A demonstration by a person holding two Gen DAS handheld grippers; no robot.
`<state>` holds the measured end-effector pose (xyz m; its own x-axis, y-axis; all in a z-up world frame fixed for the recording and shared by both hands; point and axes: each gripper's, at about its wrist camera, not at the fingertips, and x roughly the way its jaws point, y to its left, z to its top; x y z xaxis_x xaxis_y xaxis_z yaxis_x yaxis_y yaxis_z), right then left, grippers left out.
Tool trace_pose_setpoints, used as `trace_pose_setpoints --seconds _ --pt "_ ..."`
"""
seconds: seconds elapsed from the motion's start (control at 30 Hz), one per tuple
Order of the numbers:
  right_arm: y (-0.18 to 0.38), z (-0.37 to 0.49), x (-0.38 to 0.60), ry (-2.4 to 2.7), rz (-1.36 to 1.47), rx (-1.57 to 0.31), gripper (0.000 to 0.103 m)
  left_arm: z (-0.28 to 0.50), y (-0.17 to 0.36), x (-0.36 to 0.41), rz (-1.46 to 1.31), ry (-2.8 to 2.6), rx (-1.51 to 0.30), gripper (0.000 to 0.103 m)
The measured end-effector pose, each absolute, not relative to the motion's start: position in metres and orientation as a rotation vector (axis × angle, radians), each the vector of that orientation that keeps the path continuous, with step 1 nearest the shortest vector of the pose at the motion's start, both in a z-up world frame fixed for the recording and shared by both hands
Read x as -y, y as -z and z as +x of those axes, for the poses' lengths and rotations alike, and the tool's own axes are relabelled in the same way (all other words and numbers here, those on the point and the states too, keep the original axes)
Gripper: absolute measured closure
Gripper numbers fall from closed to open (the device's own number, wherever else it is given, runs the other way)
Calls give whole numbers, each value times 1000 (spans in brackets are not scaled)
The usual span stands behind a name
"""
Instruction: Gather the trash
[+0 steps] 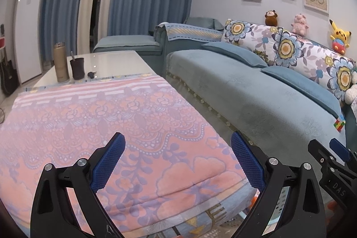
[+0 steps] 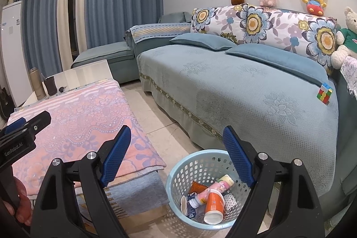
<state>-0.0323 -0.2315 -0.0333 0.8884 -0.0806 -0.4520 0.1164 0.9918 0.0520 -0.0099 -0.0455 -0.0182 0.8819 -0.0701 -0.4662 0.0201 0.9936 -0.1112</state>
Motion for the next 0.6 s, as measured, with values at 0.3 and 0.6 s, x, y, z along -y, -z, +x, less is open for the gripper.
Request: trace_pose_setpoints --seconds 0.3,0.6 --pt "31 -35 233 111 86 -451 23 -14 14 49 -42 -1 -456 8" --pt "31 -36 232 114 82 -449 23 -15 13 50 -29 -4 -451 8"
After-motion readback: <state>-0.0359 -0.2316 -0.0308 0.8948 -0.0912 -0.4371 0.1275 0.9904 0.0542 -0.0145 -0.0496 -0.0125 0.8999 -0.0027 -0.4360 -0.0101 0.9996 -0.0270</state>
